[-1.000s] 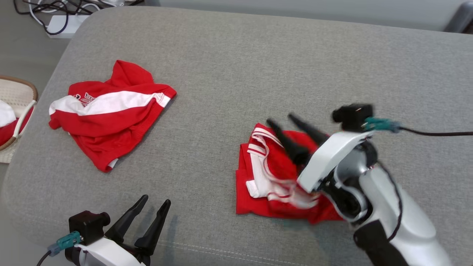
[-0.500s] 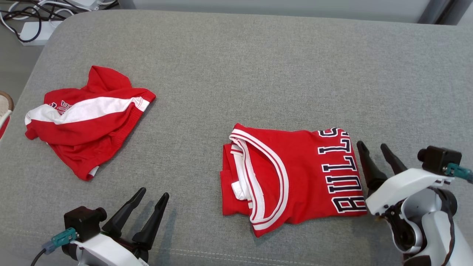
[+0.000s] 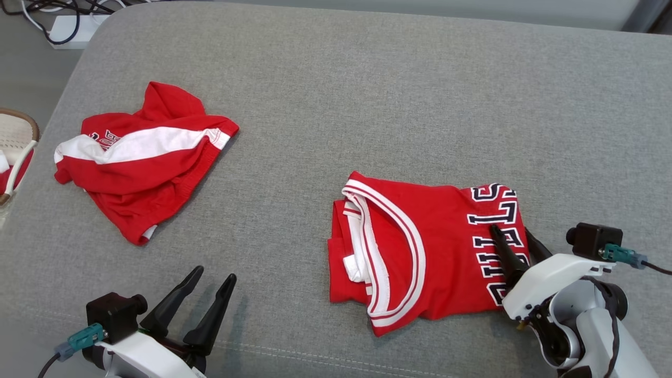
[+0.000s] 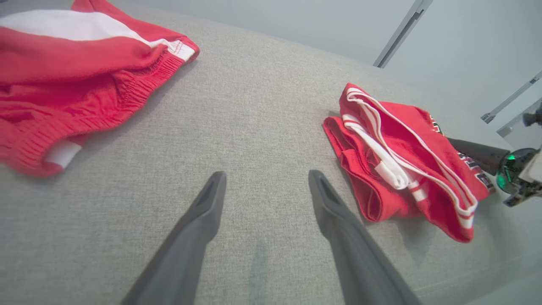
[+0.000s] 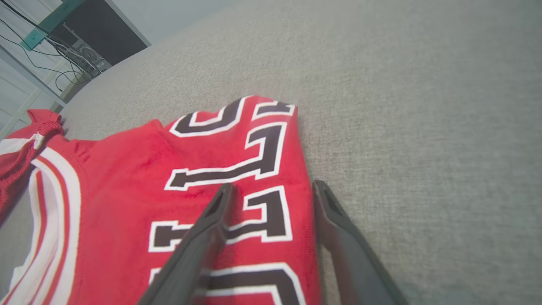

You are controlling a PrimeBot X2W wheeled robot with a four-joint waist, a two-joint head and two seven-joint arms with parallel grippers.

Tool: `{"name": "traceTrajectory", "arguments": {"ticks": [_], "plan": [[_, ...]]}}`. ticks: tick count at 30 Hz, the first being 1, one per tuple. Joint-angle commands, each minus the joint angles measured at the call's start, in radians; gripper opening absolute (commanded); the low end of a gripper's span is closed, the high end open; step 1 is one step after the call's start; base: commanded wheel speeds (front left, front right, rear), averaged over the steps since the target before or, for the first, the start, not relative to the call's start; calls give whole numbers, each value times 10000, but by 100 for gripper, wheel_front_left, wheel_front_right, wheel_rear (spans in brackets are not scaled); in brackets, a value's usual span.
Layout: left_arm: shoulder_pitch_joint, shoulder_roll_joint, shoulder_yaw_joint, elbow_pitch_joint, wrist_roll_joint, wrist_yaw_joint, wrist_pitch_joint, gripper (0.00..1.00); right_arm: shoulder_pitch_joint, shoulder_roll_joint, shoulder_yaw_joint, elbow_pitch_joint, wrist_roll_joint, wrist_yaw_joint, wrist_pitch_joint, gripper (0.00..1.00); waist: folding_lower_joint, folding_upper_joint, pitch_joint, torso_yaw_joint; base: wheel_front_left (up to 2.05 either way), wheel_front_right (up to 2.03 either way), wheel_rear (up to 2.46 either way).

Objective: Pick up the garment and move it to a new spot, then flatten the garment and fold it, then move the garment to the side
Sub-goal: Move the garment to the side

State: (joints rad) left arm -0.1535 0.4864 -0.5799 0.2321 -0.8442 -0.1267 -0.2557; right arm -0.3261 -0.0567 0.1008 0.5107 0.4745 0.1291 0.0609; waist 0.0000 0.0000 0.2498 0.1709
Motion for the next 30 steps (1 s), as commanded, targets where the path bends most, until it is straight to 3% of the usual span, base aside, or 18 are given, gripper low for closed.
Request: {"name": "traceTrajectory", "arguments": {"ticks": [1, 2, 4, 16, 30], "plan": [[-408, 329, 350, -206, -6, -40, -61, 100, -190, 65, 241, 87, -146, 16, -31, 39, 0, 0, 7, 53, 0, 0, 0], [-416, 334, 346, -199, -24, -40, -61, 100, -253, 65, 257, 268, -225, 16, -47, 31, 0, 0, 6, 81, 0, 0, 0], [-432, 339, 334, -181, -44, -40, -61, 100, -370, 65, 277, 508, -231, 16, -158, 0, 0, 0, -7, 119, 0, 0, 0], [-238, 88, 432, 128, 165, -40, -61, 100, -547, 65, -436, 400, -479, 16, -777, 0, 0, 0, -676, -425, 0, 0, 0], [184, -472, 858, 264, 1051, -40, -61, 100, 1350, 65, -1343, -1225, -397, 16, -242, 0, 0, 0, -1531, -2787, 0, 0, 0]]}}
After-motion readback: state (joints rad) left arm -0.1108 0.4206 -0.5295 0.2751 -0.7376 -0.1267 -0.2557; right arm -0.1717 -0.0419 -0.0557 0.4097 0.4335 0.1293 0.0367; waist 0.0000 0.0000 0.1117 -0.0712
